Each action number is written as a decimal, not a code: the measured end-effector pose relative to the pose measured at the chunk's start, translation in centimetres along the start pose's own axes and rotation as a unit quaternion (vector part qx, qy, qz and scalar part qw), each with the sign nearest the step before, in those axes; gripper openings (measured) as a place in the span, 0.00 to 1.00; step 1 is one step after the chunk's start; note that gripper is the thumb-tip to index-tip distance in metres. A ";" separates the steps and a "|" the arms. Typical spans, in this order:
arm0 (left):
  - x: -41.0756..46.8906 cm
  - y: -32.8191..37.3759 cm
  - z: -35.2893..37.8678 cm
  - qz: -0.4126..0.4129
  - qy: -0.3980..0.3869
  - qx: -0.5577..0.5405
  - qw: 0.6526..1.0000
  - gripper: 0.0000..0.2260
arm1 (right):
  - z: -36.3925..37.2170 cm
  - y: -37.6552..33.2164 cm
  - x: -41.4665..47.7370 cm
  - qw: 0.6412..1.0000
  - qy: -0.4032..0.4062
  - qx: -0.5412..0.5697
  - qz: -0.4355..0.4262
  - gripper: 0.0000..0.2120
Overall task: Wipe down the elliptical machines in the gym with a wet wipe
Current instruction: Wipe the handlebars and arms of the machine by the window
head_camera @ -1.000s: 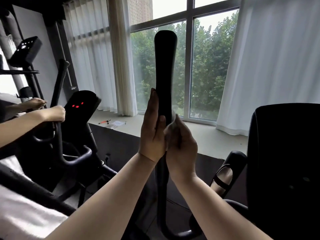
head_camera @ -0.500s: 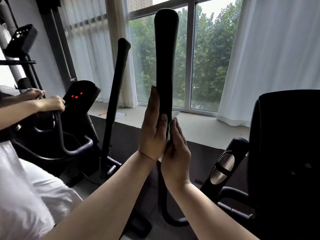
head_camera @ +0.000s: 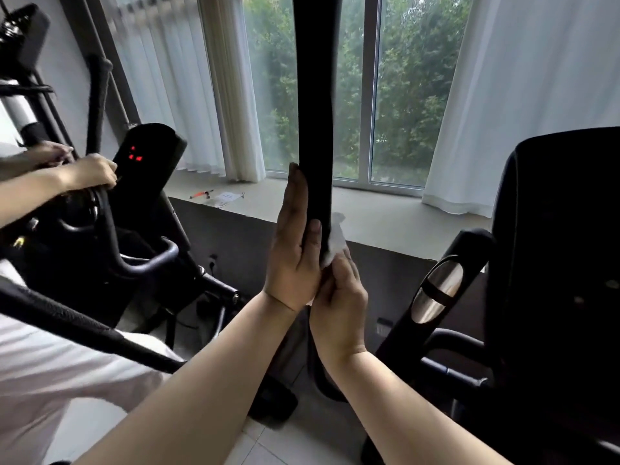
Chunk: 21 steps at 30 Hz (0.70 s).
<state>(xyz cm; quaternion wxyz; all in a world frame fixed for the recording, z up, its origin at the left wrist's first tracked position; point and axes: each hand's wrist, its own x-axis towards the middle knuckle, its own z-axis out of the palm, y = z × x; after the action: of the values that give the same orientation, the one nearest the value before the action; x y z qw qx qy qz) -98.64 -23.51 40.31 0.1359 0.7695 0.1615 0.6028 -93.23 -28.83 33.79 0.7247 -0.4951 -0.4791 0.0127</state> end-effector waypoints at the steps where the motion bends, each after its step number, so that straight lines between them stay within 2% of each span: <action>1: -0.4 -0.2 0.0 -0.001 0.000 0.003 1.000 0.26 | -0.2 0.7 -0.9 1.000 0.001 -0.022 0.001 0.13; 3: -1.1 -0.4 0.0 -0.007 0.001 0.005 1.000 0.26 | -0.7 2.1 -2.6 0.997 0.000 -0.067 0.033 0.09; 5: -1.6 -0.5 0.1 -0.011 0.004 0.006 1.000 0.26 | -1.1 2.4 -3.3 0.994 0.002 -0.071 0.078 0.11; 10: -1.8 -0.6 0.1 -0.020 0.000 0.015 1.000 0.26 | -0.3 0.5 -1.6 1.000 0.018 0.011 0.016 0.18; 14: -2.4 -0.7 -0.4 -0.021 -0.011 0.023 0.999 0.27 | -0.5 2.1 -3.3 0.999 -0.036 -0.023 0.032 0.21; 16: -3.1 -0.9 -0.4 -0.023 -0.019 0.025 0.999 0.27 | -1.0 2.6 -3.9 0.996 -0.039 -0.034 0.073 0.17; 18: -3.6 -0.9 -0.3 -0.033 -0.025 0.021 0.999 0.27 | -1.2 1.8 -3.5 0.991 -0.029 0.014 0.132 0.11; 19: -3.8 -0.9 -0.2 -0.036 -0.025 0.019 0.999 0.27 | -1.3 1.1 -2.8 0.991 -0.007 0.026 0.131 0.10; 21: -3.9 -0.9 0.0 -0.037 -0.025 0.010 0.999 0.27 | -1.3 -0.4 -1.3 0.996 0.029 0.028 0.074 0.10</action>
<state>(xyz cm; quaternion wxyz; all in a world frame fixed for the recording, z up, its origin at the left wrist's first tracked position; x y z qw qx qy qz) -99.60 -24.33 36.49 0.1538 0.7793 0.1925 0.5762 -93.14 -30.58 33.12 0.7487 -0.5090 -0.4197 0.0652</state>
